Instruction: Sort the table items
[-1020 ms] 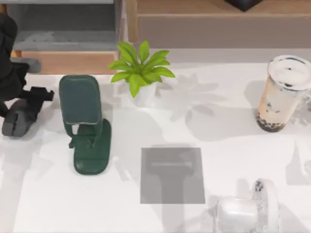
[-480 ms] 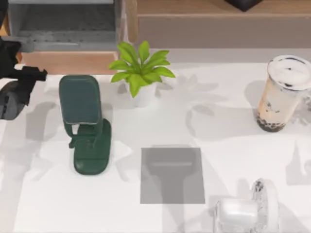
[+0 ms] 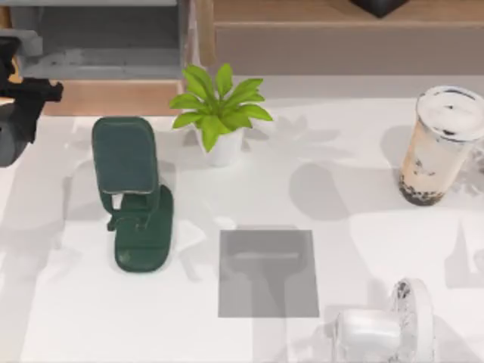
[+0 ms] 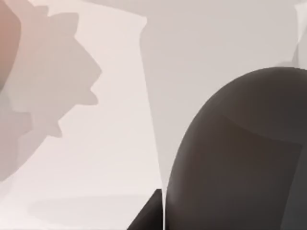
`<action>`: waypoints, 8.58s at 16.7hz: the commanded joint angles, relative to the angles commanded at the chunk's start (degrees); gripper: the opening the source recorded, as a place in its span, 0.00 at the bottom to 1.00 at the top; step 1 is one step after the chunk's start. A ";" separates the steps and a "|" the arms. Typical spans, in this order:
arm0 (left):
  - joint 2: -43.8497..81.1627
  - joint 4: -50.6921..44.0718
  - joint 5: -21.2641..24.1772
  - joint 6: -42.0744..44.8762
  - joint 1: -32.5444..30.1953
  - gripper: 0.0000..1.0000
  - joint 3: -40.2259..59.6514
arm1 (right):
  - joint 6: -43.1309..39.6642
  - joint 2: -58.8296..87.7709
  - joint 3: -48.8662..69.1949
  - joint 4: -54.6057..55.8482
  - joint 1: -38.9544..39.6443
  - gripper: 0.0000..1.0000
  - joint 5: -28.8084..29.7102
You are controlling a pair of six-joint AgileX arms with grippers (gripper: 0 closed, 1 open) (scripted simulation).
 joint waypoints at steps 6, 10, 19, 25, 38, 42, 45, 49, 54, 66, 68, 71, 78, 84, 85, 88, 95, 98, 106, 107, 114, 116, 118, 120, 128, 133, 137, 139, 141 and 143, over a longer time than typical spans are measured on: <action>-2.17 2.43 0.37 7.80 -3.67 0.00 2.25 | 0.00 0.00 0.00 0.00 0.00 1.00 0.00; -5.14 6.13 0.96 22.33 -10.43 0.00 4.93 | 0.00 0.00 0.00 0.00 0.00 1.00 0.00; -7.53 12.47 1.87 69.18 -30.84 0.00 3.51 | 0.00 0.00 0.00 0.00 0.00 1.00 0.00; -4.02 13.20 1.58 100.38 -42.20 0.00 -4.03 | 0.00 0.00 0.00 0.00 0.00 1.00 0.00; 1.90 12.84 0.72 124.85 -49.10 0.00 -12.73 | 0.00 0.00 0.00 0.00 0.00 1.00 0.00; 2.27 13.99 0.74 124.88 -48.95 0.00 -13.38 | 0.00 0.00 0.00 0.00 0.00 1.00 0.00; 2.65 14.77 0.73 124.88 -49.09 0.00 -13.90 | 0.00 0.00 0.00 0.00 0.00 1.00 0.00; 2.65 14.77 0.73 124.88 -49.09 0.15 -13.90 | 0.00 0.00 0.00 0.00 0.00 1.00 0.00; 2.65 14.77 0.73 124.88 -49.09 0.53 -13.90 | 0.00 0.00 0.00 0.00 0.00 1.00 0.00; 2.65 14.77 0.73 124.88 -49.09 1.00 -13.90 | 0.00 0.00 0.00 0.00 0.00 1.00 0.00; 2.65 14.77 0.73 124.88 -49.09 1.00 -13.90 | 0.00 0.00 0.00 0.00 0.00 1.00 0.00; 2.05 14.58 0.88 124.45 -48.77 1.00 -13.83 | 0.00 0.00 0.00 0.00 0.00 1.00 0.00; -13.95 10.95 4.74 109.91 -39.31 1.00 -14.27 | 0.00 0.00 0.00 0.00 0.00 1.00 0.00; -27.74 10.40 6.48 87.79 -18.44 1.00 -19.68 | 0.00 0.00 0.00 0.00 0.00 1.00 0.00; -28.87 10.73 6.34 83.90 -14.01 1.00 -21.34 | 0.00 0.00 0.00 0.00 0.00 1.00 0.00; -30.38 12.10 5.29 72.52 -0.27 1.00 -27.29 | 0.00 0.00 0.00 0.00 0.00 1.00 0.00; -27.90 16.02 1.13 51.89 26.78 1.00 -41.10 | 0.00 0.00 0.00 0.00 0.00 1.00 0.00; -26.76 17.01 -0.12 47.85 32.27 1.00 -44.22 | 0.00 0.00 0.00 0.00 0.00 1.00 0.00; -26.23 17.98 -0.25 47.37 32.80 1.00 -45.15 | 0.00 0.00 0.00 0.00 0.00 1.00 0.00; -25.55 19.30 -0.28 47.34 32.85 1.00 -45.94 | 0.00 0.00 0.00 0.00 0.00 1.00 0.00; -18.78 33.57 -0.27 47.61 33.02 1.00 -53.10 | 0.00 0.00 0.00 0.00 0.00 1.00 0.00; -18.55 33.93 -0.27 47.62 33.03 1.00 -53.33 | 0.00 0.00 0.00 0.00 0.00 1.00 0.00; -18.55 33.93 -0.27 47.62 33.03 1.00 -53.33 | 0.00 0.00 0.00 0.00 0.00 1.00 0.00; -18.55 33.93 -0.27 47.62 33.03 0.85 -53.33 | 0.00 0.00 0.00 0.00 0.00 1.00 0.00; -18.55 33.93 -0.27 47.62 33.03 0.25 -53.33 | 0.00 0.00 0.00 0.00 0.00 1.00 0.00; -18.55 33.93 -0.27 47.62 33.03 0.00 -53.33 | 0.00 0.00 0.00 0.00 0.00 1.00 0.00; -18.55 33.93 -0.27 47.62 33.03 0.00 -53.33 | 0.00 0.00 0.00 0.00 0.00 1.00 0.00; -18.55 33.93 -0.27 47.62 33.03 0.00 -53.33 | 0.00 0.00 0.00 0.00 0.00 1.00 0.00; -20.62 31.54 0.51 46.95 32.87 0.00 -52.53 | 0.00 0.00 0.00 0.00 0.00 1.00 0.00; -21.56 29.69 0.50 46.92 32.86 0.00 -51.63 | 0.00 0.00 0.00 0.00 0.00 1.00 0.00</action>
